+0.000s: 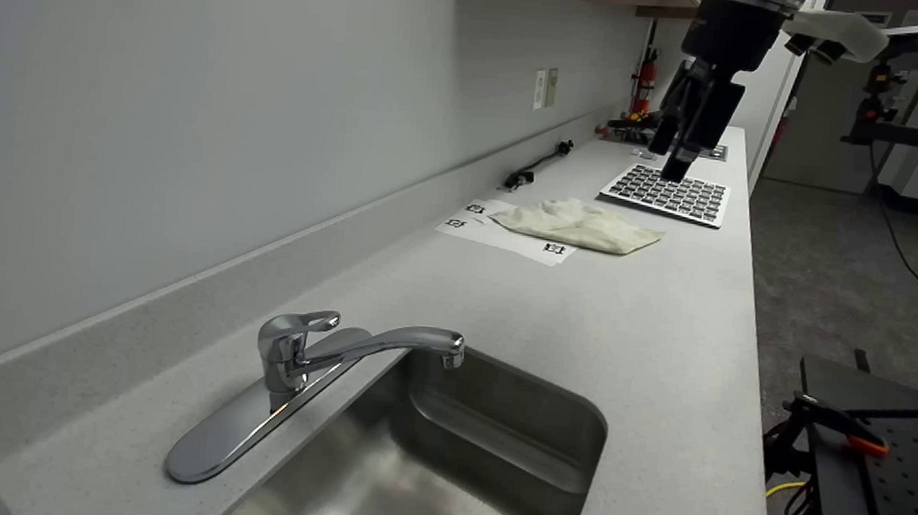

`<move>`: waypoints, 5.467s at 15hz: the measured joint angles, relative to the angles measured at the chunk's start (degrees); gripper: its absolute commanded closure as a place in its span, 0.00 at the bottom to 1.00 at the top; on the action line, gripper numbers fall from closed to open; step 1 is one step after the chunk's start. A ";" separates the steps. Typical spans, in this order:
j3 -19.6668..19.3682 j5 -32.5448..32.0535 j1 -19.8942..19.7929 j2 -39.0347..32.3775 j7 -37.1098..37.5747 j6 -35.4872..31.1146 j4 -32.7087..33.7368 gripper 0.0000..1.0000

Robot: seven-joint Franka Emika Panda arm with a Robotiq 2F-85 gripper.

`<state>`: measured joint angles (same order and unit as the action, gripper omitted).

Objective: Turn the tap nozzle to the left and the tap handle to the right

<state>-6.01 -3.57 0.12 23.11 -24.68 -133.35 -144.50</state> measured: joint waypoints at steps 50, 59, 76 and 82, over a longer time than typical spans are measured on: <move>14.92 2.03 7.01 -29.85 8.27 -16.51 20.88 0.00; 14.86 0.31 7.01 -34.02 8.27 -19.46 19.48 0.00; 14.17 -2.80 6.79 -38.17 8.31 -19.78 21.22 0.00; 14.52 -3.14 6.82 -38.65 8.22 -19.78 22.13 0.00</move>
<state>8.51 -6.70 6.94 -15.54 -16.46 -153.13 -122.37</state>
